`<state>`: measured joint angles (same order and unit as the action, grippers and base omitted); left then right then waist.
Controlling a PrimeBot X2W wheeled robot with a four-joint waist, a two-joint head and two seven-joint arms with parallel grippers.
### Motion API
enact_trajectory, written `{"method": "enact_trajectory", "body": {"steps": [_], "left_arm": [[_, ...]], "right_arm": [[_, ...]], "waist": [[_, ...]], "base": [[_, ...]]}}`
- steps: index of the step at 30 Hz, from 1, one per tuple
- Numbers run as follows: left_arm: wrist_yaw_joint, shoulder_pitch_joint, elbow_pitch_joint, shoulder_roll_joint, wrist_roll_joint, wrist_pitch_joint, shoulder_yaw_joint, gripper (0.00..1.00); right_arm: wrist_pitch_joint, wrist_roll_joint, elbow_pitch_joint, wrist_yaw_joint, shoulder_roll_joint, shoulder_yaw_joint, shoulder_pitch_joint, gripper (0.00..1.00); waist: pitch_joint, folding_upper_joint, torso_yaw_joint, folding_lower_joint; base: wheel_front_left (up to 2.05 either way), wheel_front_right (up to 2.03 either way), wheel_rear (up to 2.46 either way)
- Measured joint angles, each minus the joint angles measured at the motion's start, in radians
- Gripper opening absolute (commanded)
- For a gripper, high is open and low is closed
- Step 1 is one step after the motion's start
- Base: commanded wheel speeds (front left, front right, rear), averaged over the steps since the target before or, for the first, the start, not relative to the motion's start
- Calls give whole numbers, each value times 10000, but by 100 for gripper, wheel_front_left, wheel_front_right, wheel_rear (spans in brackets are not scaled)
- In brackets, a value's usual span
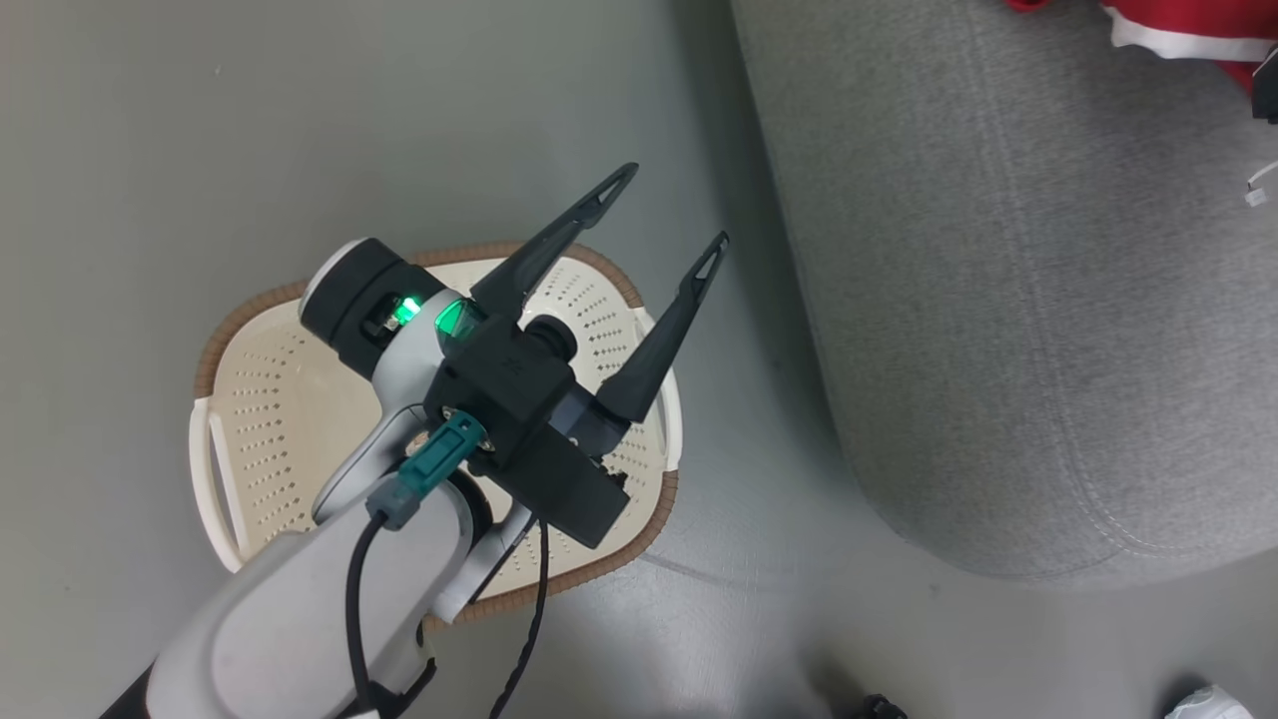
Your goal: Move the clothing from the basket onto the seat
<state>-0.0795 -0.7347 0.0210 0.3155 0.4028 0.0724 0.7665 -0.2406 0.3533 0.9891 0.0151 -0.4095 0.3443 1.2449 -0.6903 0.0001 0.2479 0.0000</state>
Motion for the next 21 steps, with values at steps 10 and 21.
{"method": "enact_trajectory", "body": {"steps": [10,21], "left_arm": [[-86,143,-219,171,2,180,-205,100],[-174,898,-895,155,311,767,-612,100]], "right_arm": [[-88,-31,203,159,355,125,-13,100],[-132,-228,-125,378,759,328,-981,100]], "waist": [[354,0,309,0],[1295,-2,674,-1]], "base": [[0,0,0],[0,0,0]]}}
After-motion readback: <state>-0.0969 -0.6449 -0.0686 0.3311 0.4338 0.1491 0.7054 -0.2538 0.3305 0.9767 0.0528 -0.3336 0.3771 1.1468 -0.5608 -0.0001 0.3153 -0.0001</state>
